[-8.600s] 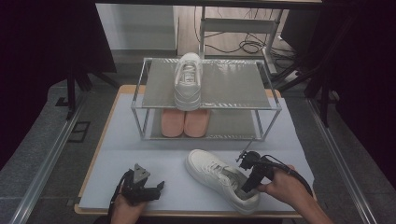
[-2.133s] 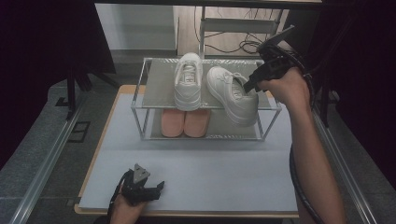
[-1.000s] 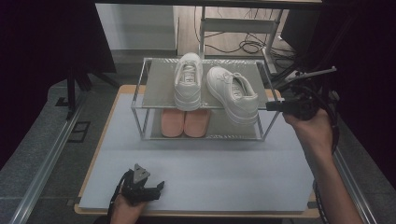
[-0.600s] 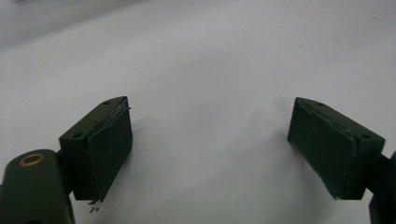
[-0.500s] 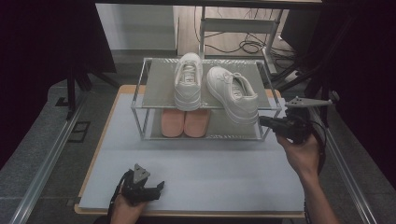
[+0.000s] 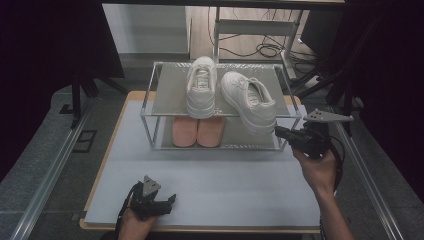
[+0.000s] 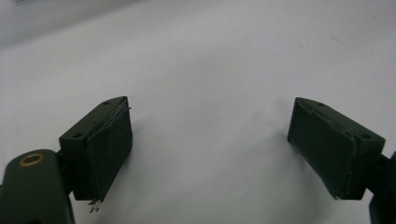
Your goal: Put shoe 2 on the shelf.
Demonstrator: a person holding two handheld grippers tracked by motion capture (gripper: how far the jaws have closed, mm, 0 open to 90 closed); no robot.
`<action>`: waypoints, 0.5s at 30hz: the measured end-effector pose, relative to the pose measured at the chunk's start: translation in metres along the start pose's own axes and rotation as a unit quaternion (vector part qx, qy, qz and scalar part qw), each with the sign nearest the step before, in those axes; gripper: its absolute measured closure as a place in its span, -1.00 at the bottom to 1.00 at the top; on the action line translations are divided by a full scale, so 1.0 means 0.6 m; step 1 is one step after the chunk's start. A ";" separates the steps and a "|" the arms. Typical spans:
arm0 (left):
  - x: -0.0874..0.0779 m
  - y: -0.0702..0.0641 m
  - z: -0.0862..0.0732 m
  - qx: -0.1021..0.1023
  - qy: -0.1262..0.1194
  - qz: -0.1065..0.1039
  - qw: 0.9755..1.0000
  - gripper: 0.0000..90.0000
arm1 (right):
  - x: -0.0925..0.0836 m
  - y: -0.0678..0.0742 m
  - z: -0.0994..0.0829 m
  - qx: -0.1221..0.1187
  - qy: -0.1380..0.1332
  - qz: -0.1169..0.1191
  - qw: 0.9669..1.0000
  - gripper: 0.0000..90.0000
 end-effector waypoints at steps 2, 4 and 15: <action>0.000 0.000 0.000 0.000 0.000 0.000 1.000 -0.69 | 0.002 0.002 0.000 -0.001 0.000 0.004 1.000 1.00; 0.000 0.000 0.000 0.000 0.000 0.000 1.000 -0.69 | 0.006 0.006 0.001 -0.002 0.000 0.011 1.000 1.00; 0.000 0.000 0.000 0.000 0.000 0.000 1.000 -0.69 | 0.050 0.036 0.018 -0.007 0.004 0.032 0.999 1.00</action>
Point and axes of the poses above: each handheld gripper's, and its own axes: x roughly forward along the jaws, z roughly out of its top, y roughly to its left, the point moved 3 cm from there along x, roughly forward along the jaws
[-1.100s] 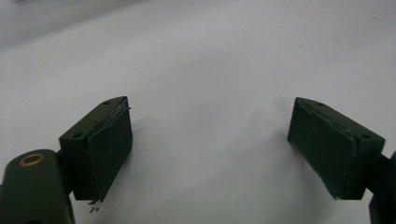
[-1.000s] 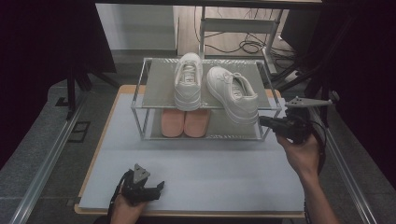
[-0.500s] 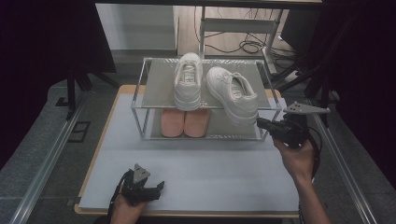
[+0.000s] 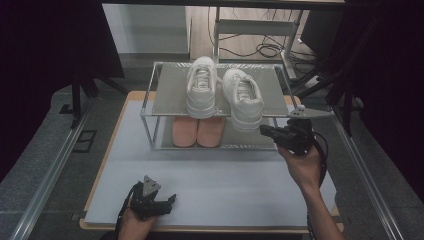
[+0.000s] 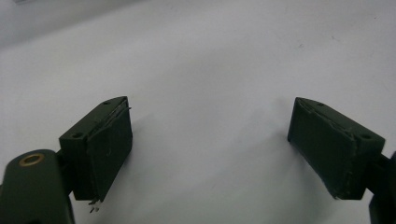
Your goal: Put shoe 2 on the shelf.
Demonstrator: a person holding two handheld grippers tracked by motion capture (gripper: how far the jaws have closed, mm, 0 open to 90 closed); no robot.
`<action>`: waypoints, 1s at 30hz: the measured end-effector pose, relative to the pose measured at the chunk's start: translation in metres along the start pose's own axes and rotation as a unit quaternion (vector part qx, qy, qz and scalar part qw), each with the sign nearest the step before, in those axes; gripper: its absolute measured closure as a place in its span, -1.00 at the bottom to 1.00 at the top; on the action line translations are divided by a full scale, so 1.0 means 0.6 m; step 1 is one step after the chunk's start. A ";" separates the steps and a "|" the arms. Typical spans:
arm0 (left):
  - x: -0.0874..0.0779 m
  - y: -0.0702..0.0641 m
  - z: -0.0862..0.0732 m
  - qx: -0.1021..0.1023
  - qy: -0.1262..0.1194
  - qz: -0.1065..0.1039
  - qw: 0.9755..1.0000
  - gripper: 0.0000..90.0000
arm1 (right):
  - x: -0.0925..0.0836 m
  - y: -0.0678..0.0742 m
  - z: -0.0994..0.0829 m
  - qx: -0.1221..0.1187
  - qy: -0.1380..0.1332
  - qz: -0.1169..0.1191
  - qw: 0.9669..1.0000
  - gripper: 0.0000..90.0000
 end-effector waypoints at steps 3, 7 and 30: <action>0.000 0.000 0.000 0.000 0.000 0.000 1.000 -0.69 | 0.010 0.001 0.003 0.006 -0.004 0.004 1.000 1.00; 0.000 0.000 0.000 0.000 0.000 0.000 1.000 -0.69 | 0.019 -0.001 0.006 0.011 -0.005 0.007 1.000 1.00; 0.000 0.000 0.000 0.001 0.001 0.000 1.000 -0.69 | 0.089 -0.008 0.028 0.033 -0.012 0.018 0.999 1.00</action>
Point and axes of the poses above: each handheld gripper's, and its own axes: x roughly forward along the jaws, z roughly out of its top, y roughly to its left, the point moved 3 cm from there along x, roughly forward along the jaws
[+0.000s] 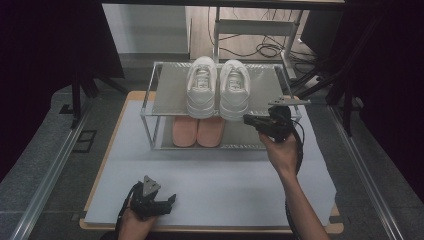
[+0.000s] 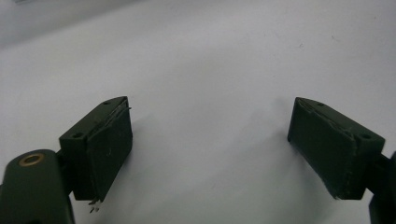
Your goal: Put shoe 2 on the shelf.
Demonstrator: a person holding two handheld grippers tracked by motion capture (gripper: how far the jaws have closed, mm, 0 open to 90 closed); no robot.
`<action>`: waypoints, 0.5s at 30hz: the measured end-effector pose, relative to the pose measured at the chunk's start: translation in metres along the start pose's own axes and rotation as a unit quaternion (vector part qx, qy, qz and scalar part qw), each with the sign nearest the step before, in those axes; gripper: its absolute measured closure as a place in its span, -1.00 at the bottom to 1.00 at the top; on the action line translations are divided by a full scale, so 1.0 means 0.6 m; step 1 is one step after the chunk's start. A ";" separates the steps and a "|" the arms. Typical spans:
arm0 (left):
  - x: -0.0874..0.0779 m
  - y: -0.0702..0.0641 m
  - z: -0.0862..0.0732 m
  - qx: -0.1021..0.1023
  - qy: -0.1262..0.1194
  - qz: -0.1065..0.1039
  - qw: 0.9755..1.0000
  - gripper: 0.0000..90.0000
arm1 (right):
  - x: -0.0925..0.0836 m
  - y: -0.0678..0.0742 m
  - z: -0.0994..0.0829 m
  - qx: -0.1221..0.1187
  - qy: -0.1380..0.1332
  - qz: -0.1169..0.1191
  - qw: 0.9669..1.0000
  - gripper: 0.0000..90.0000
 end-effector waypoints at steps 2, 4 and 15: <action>0.000 0.000 0.000 0.000 0.000 0.000 1.000 -0.69 | 0.004 0.000 0.001 0.002 0.000 0.001 1.000 1.00; 0.000 0.000 0.000 0.001 0.001 0.000 1.000 -0.69 | 0.009 0.001 0.003 0.003 -0.001 0.002 1.000 1.00; 0.000 0.000 0.000 0.000 0.000 0.000 1.000 -0.69 | 0.022 0.000 0.007 0.006 -0.001 0.011 1.000 1.00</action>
Point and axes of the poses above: each handheld gripper's, and its own axes: x roughly forward along the jaws, z roughly out of its top, y roughly to its left, the point moved 3 cm from there along x, roughly forward along the jaws
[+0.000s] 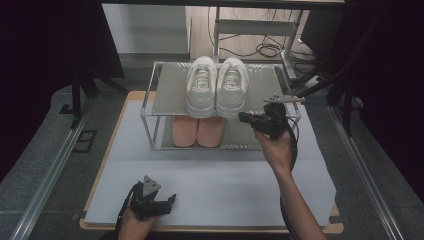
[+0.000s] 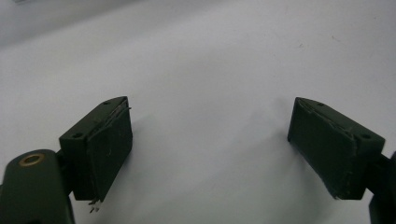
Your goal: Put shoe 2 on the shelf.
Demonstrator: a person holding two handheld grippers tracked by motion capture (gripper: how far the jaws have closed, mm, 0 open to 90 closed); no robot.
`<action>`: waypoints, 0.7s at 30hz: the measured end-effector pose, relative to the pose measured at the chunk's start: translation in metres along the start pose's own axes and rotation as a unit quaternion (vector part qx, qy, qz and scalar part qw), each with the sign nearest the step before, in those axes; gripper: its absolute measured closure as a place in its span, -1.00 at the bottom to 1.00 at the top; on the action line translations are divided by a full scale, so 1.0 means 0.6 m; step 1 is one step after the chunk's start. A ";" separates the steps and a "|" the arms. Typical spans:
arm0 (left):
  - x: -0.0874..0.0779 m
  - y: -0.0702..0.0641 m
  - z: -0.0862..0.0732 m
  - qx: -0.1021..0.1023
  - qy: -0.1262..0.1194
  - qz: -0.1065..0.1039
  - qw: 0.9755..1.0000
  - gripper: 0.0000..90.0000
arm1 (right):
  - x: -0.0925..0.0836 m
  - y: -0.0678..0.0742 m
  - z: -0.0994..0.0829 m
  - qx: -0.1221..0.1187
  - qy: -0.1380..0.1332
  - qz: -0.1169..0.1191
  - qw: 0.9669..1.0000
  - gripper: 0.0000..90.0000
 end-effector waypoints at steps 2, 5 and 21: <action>0.000 0.000 0.000 0.000 0.000 0.000 1.000 -0.69 | 0.003 -0.001 0.000 0.001 -0.002 0.001 1.000 1.00; 0.000 0.000 0.000 0.000 0.000 0.000 1.000 -0.69 | 0.004 -0.001 0.001 0.001 -0.002 0.002 1.000 1.00; 0.000 0.000 0.000 0.000 0.000 0.000 1.000 -0.69 | -0.001 0.009 -0.003 -0.015 0.012 0.001 1.000 0.84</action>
Point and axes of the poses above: each handheld gripper's, and its own axes: x roughly forward along the jaws, z roughly out of its top, y roughly to its left, the point moved 3 cm from there along x, roughly forward along the jaws
